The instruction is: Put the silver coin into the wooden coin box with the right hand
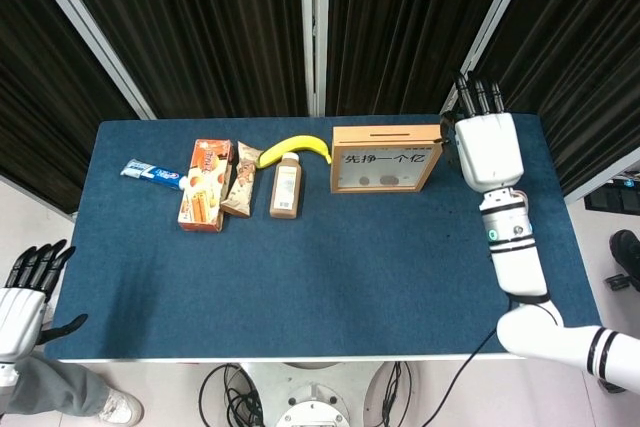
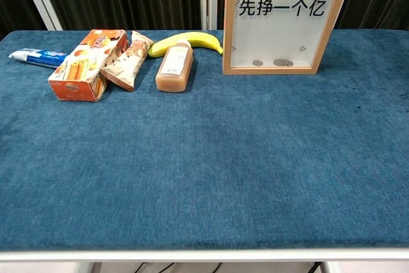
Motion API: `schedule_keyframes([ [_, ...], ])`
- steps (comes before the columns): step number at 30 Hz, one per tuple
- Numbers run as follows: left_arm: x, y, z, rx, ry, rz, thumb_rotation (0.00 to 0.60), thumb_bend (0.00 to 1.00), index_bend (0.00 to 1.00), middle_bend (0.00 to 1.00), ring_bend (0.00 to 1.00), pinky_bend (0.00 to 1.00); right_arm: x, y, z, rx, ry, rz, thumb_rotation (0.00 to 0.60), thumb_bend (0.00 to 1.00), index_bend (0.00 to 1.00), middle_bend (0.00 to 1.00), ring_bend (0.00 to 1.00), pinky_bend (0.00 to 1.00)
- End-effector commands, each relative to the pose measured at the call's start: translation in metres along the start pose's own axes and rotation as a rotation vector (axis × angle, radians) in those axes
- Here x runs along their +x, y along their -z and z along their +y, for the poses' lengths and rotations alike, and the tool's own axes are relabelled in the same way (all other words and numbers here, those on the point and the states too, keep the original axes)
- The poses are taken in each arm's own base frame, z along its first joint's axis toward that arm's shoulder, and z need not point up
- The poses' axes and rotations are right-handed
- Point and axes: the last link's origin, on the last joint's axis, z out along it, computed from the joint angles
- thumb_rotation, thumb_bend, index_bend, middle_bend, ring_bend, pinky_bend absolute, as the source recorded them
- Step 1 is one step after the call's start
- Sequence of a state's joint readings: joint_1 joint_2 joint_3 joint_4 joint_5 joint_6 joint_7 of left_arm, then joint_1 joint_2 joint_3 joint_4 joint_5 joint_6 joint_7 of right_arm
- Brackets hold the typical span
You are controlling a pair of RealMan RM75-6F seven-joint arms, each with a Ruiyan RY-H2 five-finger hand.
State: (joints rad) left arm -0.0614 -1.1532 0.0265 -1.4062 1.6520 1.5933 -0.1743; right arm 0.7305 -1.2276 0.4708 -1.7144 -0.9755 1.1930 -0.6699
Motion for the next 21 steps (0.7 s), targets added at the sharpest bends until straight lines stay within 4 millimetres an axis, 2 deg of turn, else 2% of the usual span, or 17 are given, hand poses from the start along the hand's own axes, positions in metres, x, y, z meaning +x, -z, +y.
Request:
schedule_keyframes([
  [1, 0.0, 0.0, 0.0, 0.001, 0.007, -0.005, 0.6, 0.12, 0.02, 0.0, 0.0, 0.0, -0.01, -0.028, -0.007, -0.039, 0.022, -0.063, 0.6, 0.38, 0.82, 0.02, 0.0, 0.0],
  [10, 0.003, -0.003, 0.001, -0.003, 0.007, -0.01, 0.6, 0.12, 0.02, 0.0, 0.0, 0.0, -0.028, -0.066, -0.02, -0.124, 0.017, -0.21, 0.6, 0.38, 0.83, 0.02, 0.0, 0.0],
  [21, 0.004, -0.009, -0.001, -0.005, 0.03, -0.022, 0.6, 0.12, 0.02, 0.0, 0.0, 0.0, -0.03, -0.082, -0.038, -0.21, -0.027, -0.341, 0.6, 0.38, 0.85, 0.03, 0.0, 0.0],
])
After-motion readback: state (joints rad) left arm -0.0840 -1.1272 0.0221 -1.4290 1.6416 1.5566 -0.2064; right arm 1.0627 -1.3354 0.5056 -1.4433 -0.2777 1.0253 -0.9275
